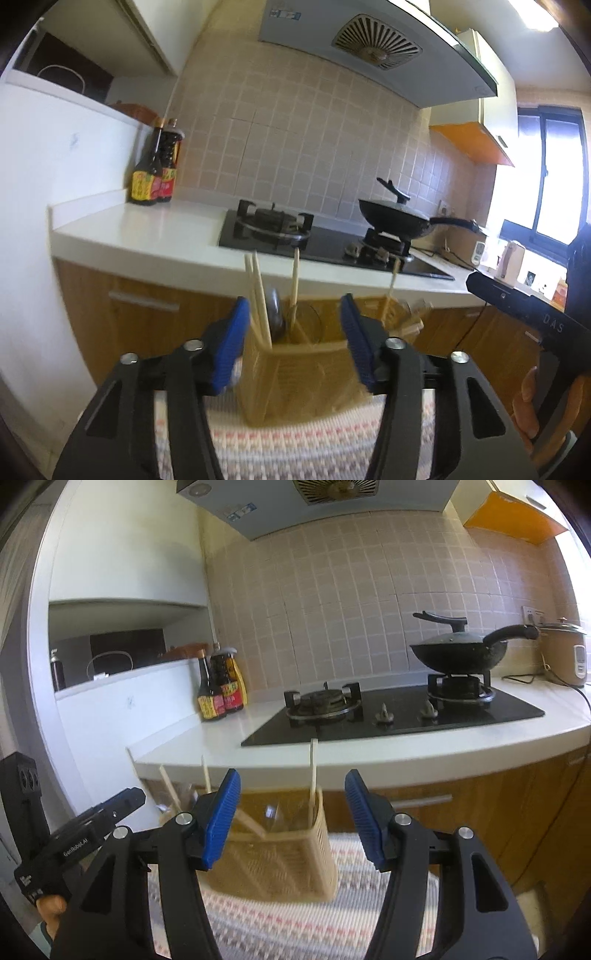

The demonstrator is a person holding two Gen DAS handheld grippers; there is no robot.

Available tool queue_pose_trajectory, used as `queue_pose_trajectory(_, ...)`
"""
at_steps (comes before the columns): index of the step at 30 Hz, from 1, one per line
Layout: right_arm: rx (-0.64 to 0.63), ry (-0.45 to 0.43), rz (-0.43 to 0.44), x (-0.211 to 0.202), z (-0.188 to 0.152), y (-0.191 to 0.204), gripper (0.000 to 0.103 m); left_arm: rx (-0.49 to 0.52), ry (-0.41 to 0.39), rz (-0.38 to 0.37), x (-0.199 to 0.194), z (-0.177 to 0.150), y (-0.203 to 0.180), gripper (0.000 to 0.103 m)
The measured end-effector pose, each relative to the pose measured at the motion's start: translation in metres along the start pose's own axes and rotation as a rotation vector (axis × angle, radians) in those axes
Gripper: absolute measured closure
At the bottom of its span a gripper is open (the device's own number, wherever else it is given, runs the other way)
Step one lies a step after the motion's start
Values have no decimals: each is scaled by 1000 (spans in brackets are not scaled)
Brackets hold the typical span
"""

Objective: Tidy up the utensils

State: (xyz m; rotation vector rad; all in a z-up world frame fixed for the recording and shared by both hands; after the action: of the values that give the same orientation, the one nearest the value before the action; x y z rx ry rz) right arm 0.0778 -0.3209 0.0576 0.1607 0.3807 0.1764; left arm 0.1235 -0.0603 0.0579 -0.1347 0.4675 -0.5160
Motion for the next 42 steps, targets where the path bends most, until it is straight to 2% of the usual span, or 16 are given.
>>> queue_pose_trajectory(4, -21, -4, -42, -15, -25, 11, 37, 14, 12, 40, -16, -24, -8, 38)
queue_pose_trajectory(10, -23, -83, -156, -36, -62, 15, 25, 17, -22, 141, -35, -48, -14, 22)
queue_pose_trajectory(14, -14, -107, -202, -40, -76, 11, 22, 3, -49, 202, -36, -64, -12, 19)
queue_pose_trajectory(17, -58, -106, -240, -35, -84, 13, 21, 4, -24, 232, -29, -69, -11, 18)
queue_pose_trajectory(23, -59, -84, -234, -31, -86, 9, 19, 0, -91, 310, -43, -68, -5, 14)
queue_pose_trajectory(28, -84, -58, -247, -24, -84, 7, 19, 13, -77, 388, -39, -67, -1, 14)
queue_pose_trajectory(32, -77, -35, -242, -19, -86, 6, 19, 17, -62, 408, -36, -66, 1, 14)
queue_pose_trajectory(42, -104, -62, -253, -24, -86, 11, 18, 35, -50, 409, -34, -67, -1, 12)
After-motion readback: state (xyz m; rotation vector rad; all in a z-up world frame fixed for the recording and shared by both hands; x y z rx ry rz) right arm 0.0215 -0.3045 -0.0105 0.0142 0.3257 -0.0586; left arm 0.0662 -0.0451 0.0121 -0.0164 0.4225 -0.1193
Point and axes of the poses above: each gripper's, at about its wrist camera, not at the fingertips, and x roughly the way its jaws point, y to its left, z to its top, the point moved 3 cm from there along x, roughly the way its jaws point, and after that the axes turned 8 degrees about y, right-handed, at the moved point
